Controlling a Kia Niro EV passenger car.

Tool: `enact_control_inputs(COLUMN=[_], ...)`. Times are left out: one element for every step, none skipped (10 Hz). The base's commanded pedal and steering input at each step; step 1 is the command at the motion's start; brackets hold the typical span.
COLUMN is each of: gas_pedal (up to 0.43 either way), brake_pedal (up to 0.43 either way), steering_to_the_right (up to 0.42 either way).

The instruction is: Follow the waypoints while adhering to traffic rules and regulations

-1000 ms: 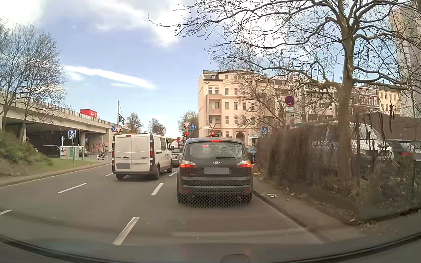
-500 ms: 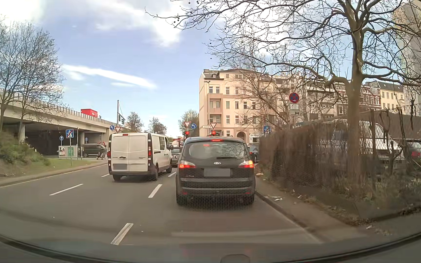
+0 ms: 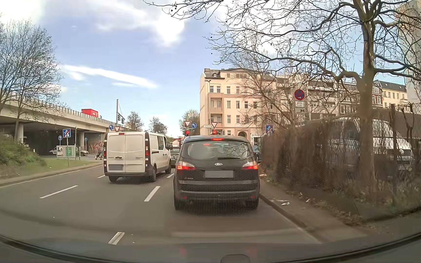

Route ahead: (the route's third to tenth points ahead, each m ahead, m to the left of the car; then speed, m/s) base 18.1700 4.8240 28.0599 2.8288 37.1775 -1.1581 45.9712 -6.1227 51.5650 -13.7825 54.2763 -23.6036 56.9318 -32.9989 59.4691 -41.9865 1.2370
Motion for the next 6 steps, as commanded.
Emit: enact_control_inputs(gas_pedal=[0.000,0.000,0.000,0.000,0.000,0.000], brake_pedal=[0.201,0.207,0.207,0.171,0.140,0.128], steering_to_the_right=[-0.081,-0.126,-0.150,-0.152,-0.143,-0.129])
